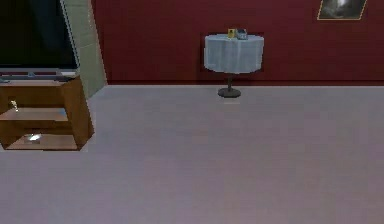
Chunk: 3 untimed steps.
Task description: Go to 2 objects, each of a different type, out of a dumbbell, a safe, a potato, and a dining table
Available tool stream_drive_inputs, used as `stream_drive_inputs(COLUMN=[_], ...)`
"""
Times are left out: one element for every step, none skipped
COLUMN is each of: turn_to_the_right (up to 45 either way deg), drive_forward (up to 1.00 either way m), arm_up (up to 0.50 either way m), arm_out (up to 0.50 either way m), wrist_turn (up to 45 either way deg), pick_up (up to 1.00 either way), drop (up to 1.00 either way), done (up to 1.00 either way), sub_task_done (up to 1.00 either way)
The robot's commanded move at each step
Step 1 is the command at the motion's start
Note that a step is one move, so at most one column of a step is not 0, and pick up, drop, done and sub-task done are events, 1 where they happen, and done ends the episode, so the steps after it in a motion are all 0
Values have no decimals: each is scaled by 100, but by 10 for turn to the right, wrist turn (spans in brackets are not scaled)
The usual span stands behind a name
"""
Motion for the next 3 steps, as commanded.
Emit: stream_drive_inputs(turn_to_the_right=[90, 0, 0], drive_forward=[0, 100, 100], arm_up=[0, 0, 0], arm_out=[0, 0, 0], wrist_turn=[0, 0, 0], pick_up=[0, 0, 0], drop=[0, 0, 0], done=[0, 0, 0], sub_task_done=[0, 0, 0])
